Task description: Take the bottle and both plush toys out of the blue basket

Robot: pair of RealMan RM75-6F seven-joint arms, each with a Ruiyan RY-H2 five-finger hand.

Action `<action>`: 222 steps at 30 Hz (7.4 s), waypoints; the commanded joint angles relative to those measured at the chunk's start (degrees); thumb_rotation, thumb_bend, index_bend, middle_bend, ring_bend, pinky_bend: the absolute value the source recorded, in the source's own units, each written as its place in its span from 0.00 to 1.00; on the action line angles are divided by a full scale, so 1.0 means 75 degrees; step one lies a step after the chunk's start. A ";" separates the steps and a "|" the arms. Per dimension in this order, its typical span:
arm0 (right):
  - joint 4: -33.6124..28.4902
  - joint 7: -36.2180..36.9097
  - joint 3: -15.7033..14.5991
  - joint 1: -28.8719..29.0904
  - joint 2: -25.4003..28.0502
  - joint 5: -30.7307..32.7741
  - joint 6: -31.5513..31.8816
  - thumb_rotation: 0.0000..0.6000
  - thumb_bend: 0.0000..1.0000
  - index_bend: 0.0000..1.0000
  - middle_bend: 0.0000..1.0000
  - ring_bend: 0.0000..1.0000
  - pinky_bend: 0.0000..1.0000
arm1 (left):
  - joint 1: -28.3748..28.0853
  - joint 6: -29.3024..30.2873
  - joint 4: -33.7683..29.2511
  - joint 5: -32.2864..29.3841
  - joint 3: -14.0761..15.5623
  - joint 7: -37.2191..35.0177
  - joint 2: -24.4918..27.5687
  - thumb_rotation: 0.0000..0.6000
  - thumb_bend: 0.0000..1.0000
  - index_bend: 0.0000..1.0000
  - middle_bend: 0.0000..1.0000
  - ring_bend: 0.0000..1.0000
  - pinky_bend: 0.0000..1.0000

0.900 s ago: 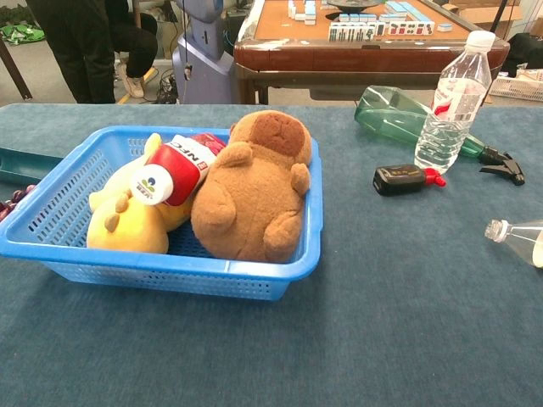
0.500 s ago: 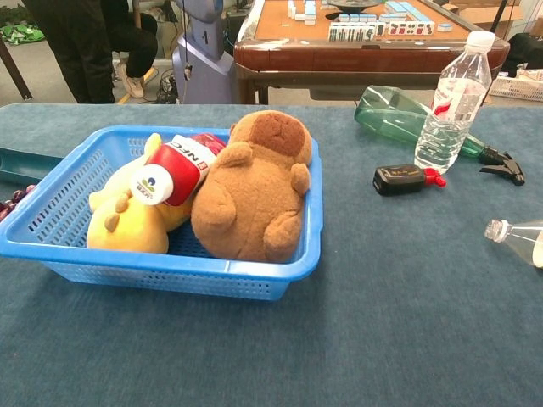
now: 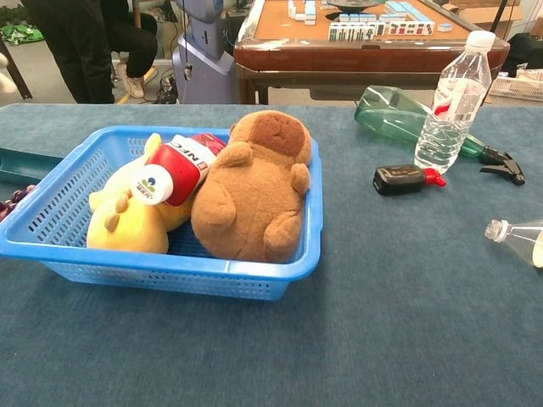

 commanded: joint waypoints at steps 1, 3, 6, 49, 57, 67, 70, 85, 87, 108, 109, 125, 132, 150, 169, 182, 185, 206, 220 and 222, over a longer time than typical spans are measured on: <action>-0.0019 -0.0018 0.0001 -0.0008 0.0013 0.0000 0.0011 1.00 0.21 0.27 0.29 0.27 0.39 | -0.0441 -0.0400 0.0248 0.0273 -0.0025 -0.0253 -0.0175 1.00 0.17 0.22 0.25 0.20 0.22; -0.0044 -0.0043 -0.0001 -0.0011 0.0026 0.0001 0.0011 1.00 0.21 0.27 0.29 0.27 0.39 | -0.0719 -0.0632 0.0400 0.0400 -0.0039 -0.0326 -0.0315 1.00 0.17 0.22 0.25 0.20 0.22; -0.0080 -0.0078 -0.0003 -0.0015 0.0040 0.0009 0.0006 1.00 0.21 0.27 0.29 0.27 0.39 | -0.1071 -0.0921 0.0621 0.0513 -0.0047 -0.0468 -0.0562 1.00 0.17 0.21 0.24 0.19 0.22; -0.0002 0.0050 0.0023 -0.0148 0.0109 0.0223 0.0019 1.00 0.21 0.27 0.29 0.27 0.39 | -0.2485 -0.1338 0.2310 -0.0185 -0.0270 -0.0336 -0.3260 1.00 0.17 0.19 0.20 0.18 0.22; 0.0017 0.0075 0.0021 -0.0165 0.0090 0.0249 0.0010 1.00 0.21 0.27 0.29 0.27 0.39 | -0.2829 -0.1684 0.2257 -0.0655 -0.0597 -0.0713 -0.3478 1.00 0.17 0.23 0.20 0.19 0.22; -0.0012 0.0109 0.0014 -0.0219 0.0127 0.0266 0.0046 1.00 0.21 0.27 0.29 0.27 0.39 | -0.3056 -0.1857 0.2715 -0.0641 -0.0483 -0.0310 -0.3551 1.00 0.24 0.37 0.28 0.22 0.22; -0.0020 0.0139 0.0017 -0.0203 0.0128 0.0253 0.0021 1.00 0.21 0.27 0.29 0.27 0.39 | -0.3091 -0.1831 0.2839 -0.0646 -0.0466 -0.0273 -0.3579 1.00 0.24 0.38 0.31 0.24 0.22; -0.0065 0.0187 0.0042 -0.0221 0.0148 0.0186 0.0106 1.00 0.21 0.27 0.29 0.27 0.39 | -0.2904 -0.0998 0.2812 -0.0701 -0.0595 -0.0708 -0.3483 1.00 0.27 0.66 0.67 0.55 0.35; -0.0061 0.0196 0.0045 -0.0209 0.0140 0.0169 0.0098 1.00 0.21 0.27 0.29 0.27 0.39 | -0.2847 -0.0878 0.2611 -0.0729 -0.0635 -0.0858 -0.3351 1.00 0.27 0.67 0.68 0.56 0.37; -0.0056 0.0226 0.0023 -0.0236 0.0098 0.0027 0.0219 1.00 0.21 0.27 0.29 0.27 0.39 | -0.2196 -0.0192 0.2046 -0.2264 -0.1799 -0.1619 -0.2295 1.00 0.27 0.69 0.72 0.59 0.42; -0.0049 0.0234 0.0019 -0.0236 0.0092 0.0022 0.0216 1.00 0.21 0.27 0.29 0.27 0.39 | -0.2191 -0.0273 0.2220 -0.2425 -0.1835 -0.1431 -0.2328 1.00 0.27 0.69 0.72 0.59 0.42; -0.0018 0.0204 0.0006 -0.0231 0.0052 0.0099 0.0137 1.00 0.21 0.27 0.29 0.27 0.39 | -0.2965 -0.2543 0.4323 -0.4184 -0.2189 0.0260 -0.3163 1.00 0.27 0.66 0.70 0.57 0.42; -0.0023 0.0187 0.0003 -0.0246 0.0046 0.0155 0.0111 1.00 0.21 0.27 0.29 0.27 0.39 | -0.3204 -0.3676 0.4311 -0.4995 -0.2319 0.0759 -0.3127 1.00 0.27 0.52 0.61 0.48 0.42; 0.0027 0.0211 0.0018 -0.0196 -0.0002 0.0130 0.0053 1.00 0.21 0.27 0.29 0.27 0.39 | -0.2178 -0.2011 0.1880 -0.3451 -0.2040 -0.0377 -0.1743 1.00 0.26 0.14 0.18 0.10 0.24; -0.0066 0.0155 0.0003 -0.0161 0.0043 0.0048 0.0050 1.00 0.21 0.27 0.29 0.27 0.39 | -0.2227 -0.2204 0.0484 -0.0254 -0.0115 -0.0031 -0.0551 1.00 0.26 0.24 0.18 0.10 0.23; -0.0079 0.0134 -0.0010 -0.0149 0.0029 0.0040 0.0031 1.00 0.21 0.27 0.29 0.27 0.39 | -0.2939 -0.2646 0.1351 0.0474 0.0228 0.0051 -0.0993 1.00 0.26 0.26 0.18 0.10 0.23; -0.0073 0.0139 -0.0016 -0.0158 0.0020 0.0060 0.0027 1.00 0.21 0.27 0.29 0.27 0.39 | -0.3099 -0.2864 0.1557 0.0485 0.0289 0.0224 -0.1137 1.00 0.26 0.26 0.18 0.10 0.23; -0.0141 0.0045 0.0001 -0.0155 0.0024 0.0158 -0.0023 1.00 0.21 0.27 0.29 0.27 0.39 | -0.3763 -0.3639 0.1979 0.0289 0.0585 0.0378 -0.1645 1.00 0.26 0.19 0.10 0.10 0.21; -0.0132 0.0080 0.0017 -0.0200 0.0042 0.0171 0.0057 1.00 0.21 0.27 0.29 0.27 0.39 | -0.3920 -0.4074 0.2450 -0.0284 0.0571 0.0649 -0.2142 1.00 0.26 0.60 0.46 0.47 0.35; -0.0134 0.0076 0.0025 -0.0196 0.0044 0.0170 0.0063 1.00 0.21 0.27 0.29 0.27 0.39 | -0.3913 -0.4033 0.2483 -0.0303 0.0574 0.0663 -0.2177 1.00 0.26 0.66 0.57 0.56 0.40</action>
